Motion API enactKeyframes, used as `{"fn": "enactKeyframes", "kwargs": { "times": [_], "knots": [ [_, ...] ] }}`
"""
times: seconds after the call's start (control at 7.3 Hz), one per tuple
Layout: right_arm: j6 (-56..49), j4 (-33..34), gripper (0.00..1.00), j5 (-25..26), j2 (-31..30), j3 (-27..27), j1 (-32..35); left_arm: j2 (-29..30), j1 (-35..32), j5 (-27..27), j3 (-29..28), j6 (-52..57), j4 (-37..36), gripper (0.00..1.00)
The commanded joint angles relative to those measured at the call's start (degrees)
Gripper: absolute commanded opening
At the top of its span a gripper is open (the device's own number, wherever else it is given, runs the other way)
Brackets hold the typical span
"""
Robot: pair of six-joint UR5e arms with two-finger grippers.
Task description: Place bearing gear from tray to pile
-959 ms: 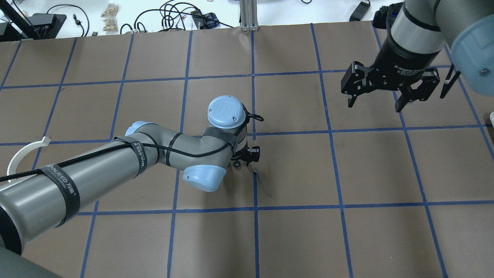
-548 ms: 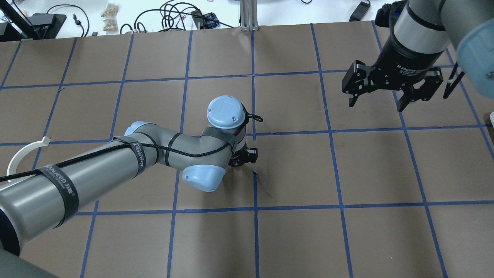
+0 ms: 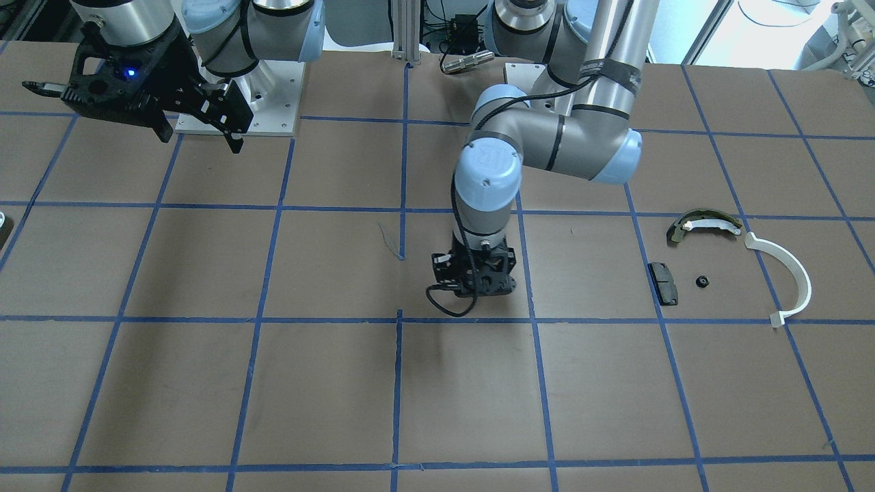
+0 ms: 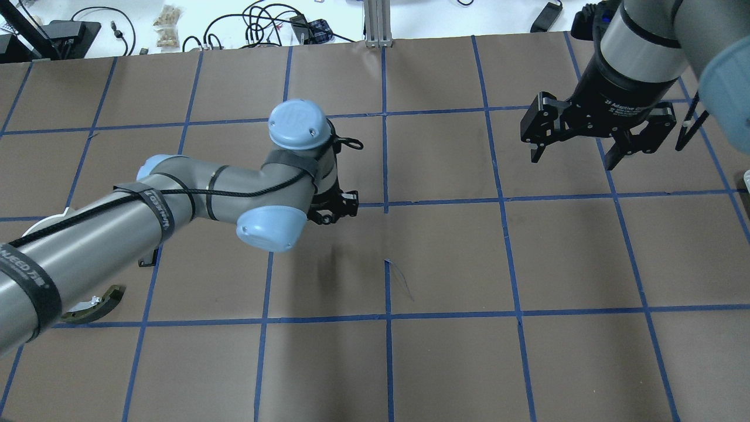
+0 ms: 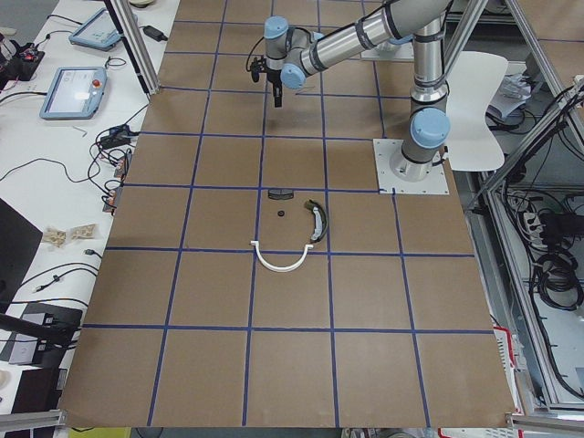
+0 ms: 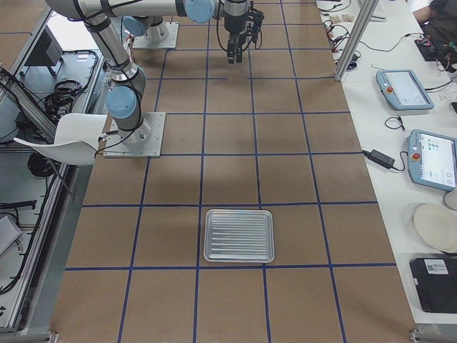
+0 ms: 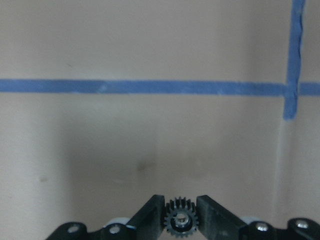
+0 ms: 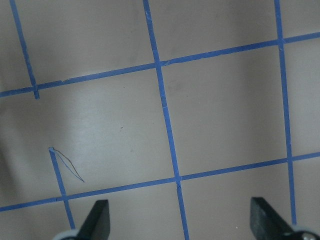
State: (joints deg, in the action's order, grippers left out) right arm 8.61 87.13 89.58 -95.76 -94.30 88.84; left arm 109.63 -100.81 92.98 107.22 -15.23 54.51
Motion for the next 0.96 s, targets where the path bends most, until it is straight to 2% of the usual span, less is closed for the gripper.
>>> {"fn": "enactKeyframes", "kwargs": {
  "times": [0.0,0.41,0.68,0.82],
  "knots": [
    [0.0,0.1,1.00,-0.2,0.0,0.0,0.0,-1.3,12.4,1.8,-3.2,14.2,4.6,0.00],
    [0.0,0.0,1.00,0.0,0.0,0.0,0.0,0.2,31.9,2.6,-2.2,32.7,5.3,0.00],
    [0.0,0.0,1.00,0.1,-0.1,0.0,0.0,1.3,39.1,5.5,-0.4,43.9,4.5,0.00],
    [0.0,0.0,1.00,0.1,-0.1,0.0,0.0,1.5,43.3,5.5,1.7,52.1,0.7,0.00]
  ]
}}
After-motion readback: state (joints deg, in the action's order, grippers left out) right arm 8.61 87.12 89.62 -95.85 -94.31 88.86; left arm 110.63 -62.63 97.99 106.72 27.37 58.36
